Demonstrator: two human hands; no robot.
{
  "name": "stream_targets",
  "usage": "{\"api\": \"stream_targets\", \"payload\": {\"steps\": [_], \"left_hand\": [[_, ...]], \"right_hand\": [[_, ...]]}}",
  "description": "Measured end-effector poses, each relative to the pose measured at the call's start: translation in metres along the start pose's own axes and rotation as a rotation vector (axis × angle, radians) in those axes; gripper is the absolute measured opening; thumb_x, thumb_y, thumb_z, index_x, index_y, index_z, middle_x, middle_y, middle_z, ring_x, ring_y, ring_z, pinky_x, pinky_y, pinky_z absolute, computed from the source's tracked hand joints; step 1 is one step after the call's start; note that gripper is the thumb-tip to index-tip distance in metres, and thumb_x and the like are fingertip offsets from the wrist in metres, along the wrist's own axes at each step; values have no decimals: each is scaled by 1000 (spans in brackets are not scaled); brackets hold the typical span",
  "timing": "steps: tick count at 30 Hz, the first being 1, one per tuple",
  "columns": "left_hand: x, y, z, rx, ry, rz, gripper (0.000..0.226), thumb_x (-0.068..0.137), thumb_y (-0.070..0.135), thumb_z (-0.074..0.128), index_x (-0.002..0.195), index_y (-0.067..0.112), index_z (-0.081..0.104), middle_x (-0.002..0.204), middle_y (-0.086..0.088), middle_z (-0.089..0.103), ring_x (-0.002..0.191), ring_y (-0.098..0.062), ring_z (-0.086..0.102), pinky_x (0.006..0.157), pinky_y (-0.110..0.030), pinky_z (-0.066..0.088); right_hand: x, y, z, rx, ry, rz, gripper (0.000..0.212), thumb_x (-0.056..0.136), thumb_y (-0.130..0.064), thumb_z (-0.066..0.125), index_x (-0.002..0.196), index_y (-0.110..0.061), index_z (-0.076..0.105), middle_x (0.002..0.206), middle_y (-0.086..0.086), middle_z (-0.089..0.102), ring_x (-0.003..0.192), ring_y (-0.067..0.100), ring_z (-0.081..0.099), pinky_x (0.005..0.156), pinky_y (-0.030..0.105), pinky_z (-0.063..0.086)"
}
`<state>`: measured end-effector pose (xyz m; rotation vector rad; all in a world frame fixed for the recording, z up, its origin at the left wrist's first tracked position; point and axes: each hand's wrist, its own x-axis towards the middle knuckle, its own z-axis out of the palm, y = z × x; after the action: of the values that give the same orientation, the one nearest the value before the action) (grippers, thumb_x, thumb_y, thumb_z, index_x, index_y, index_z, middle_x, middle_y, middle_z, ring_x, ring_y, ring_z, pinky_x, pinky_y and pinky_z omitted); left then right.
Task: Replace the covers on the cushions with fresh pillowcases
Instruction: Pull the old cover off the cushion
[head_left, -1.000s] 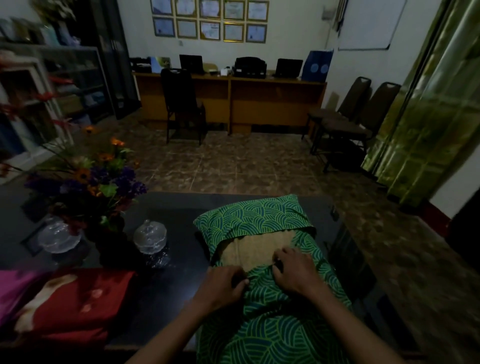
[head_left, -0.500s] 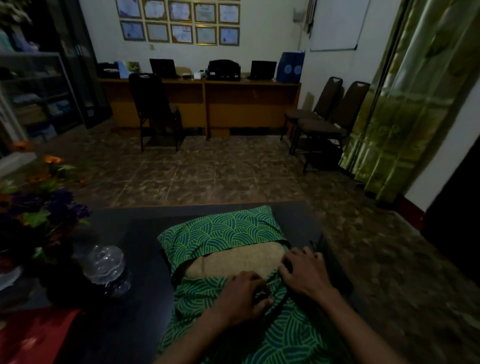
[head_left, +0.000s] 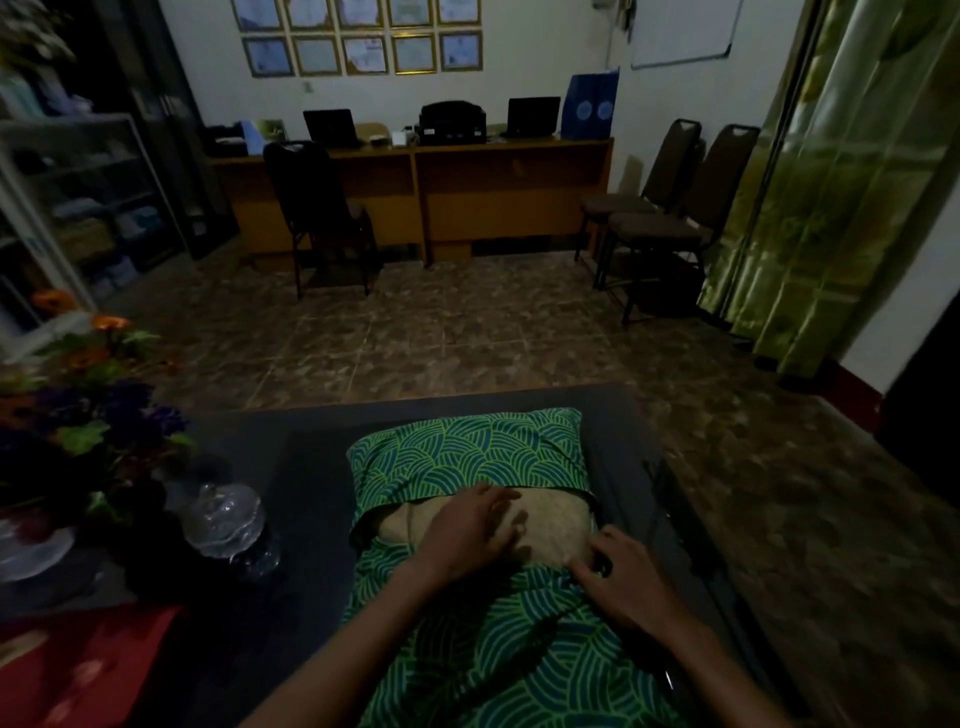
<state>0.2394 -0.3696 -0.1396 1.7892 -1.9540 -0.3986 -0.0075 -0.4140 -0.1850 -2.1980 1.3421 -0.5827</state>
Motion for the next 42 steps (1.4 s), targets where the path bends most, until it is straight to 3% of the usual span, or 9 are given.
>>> {"api": "stream_targets", "payload": {"steps": [4, 11, 15, 19, 25, 30, 34, 37, 42], "left_hand": [[-14, 7, 21, 290, -57, 4, 55, 91, 54, 55, 140, 27, 55, 141, 1, 57, 127, -25, 49, 103, -40, 43], [-32, 36, 9, 313, 79, -25, 21, 85, 26, 57, 98, 20, 73, 95, -6, 73, 90, -29, 66, 65, -33, 37], [-62, 40, 3, 268, 76, 66, 22, 82, 36, 55, 93, 22, 68, 86, -8, 72, 80, -33, 66, 64, -37, 44], [-87, 34, -8, 196, 54, 179, 23, 83, 41, 56, 91, 24, 70, 74, -9, 69, 64, -33, 62, 54, -32, 35], [-95, 2, -28, 32, 4, 104, 34, 86, 45, 49, 109, 32, 70, 100, 1, 74, 87, -20, 68, 68, -33, 49], [-97, -63, -36, 80, 283, -53, 33, 91, 50, 52, 110, 27, 68, 116, 11, 68, 108, -14, 61, 86, -29, 48], [-99, -89, -17, 24, 319, -103, 32, 89, 51, 61, 100, 25, 76, 106, 13, 72, 98, -8, 65, 81, -31, 54], [-101, -87, 0, 17, 398, -128, 19, 89, 43, 63, 89, 27, 73, 90, 12, 68, 84, -8, 61, 69, -32, 52], [-95, -100, -7, -67, 469, -152, 9, 86, 37, 64, 90, 30, 68, 90, 17, 67, 83, 0, 59, 69, -21, 48]], "right_hand": [[-2, -9, -4, -48, -43, 13, 37, 86, -56, 52, 64, -27, 45, 77, -8, 47, 69, 7, 51, 68, 38, 47], [19, -52, -16, -155, -100, 110, 31, 70, -54, 45, 85, -29, 55, 99, -1, 67, 99, 25, 64, 85, 41, 54], [28, -93, -2, -100, 93, -53, 54, 72, -55, 57, 120, -31, 62, 125, -6, 60, 121, 21, 53, 101, 38, 42], [46, -124, 11, -268, -97, -255, 80, 74, -76, 60, 147, -47, 42, 154, -19, 33, 145, 14, 23, 118, 45, 18], [74, -131, 56, -195, -40, -238, 15, 84, -46, 74, 88, -32, 74, 103, -13, 63, 109, 16, 57, 102, 42, 41], [96, -139, 50, -187, 13, -122, 19, 91, -34, 70, 73, -29, 64, 81, -15, 63, 87, 14, 64, 81, 35, 49], [121, -155, 52, -84, 2, -124, 11, 88, -44, 71, 90, -34, 67, 98, -16, 66, 99, 13, 63, 91, 38, 49], [132, -168, 69, -226, -264, -216, 54, 77, -71, 69, 123, -43, 63, 123, -18, 48, 123, 10, 42, 109, 44, 35], [159, -186, 94, -310, -188, -282, 18, 85, -55, 71, 85, -38, 66, 104, -18, 56, 112, 13, 47, 96, 40, 33]]}}
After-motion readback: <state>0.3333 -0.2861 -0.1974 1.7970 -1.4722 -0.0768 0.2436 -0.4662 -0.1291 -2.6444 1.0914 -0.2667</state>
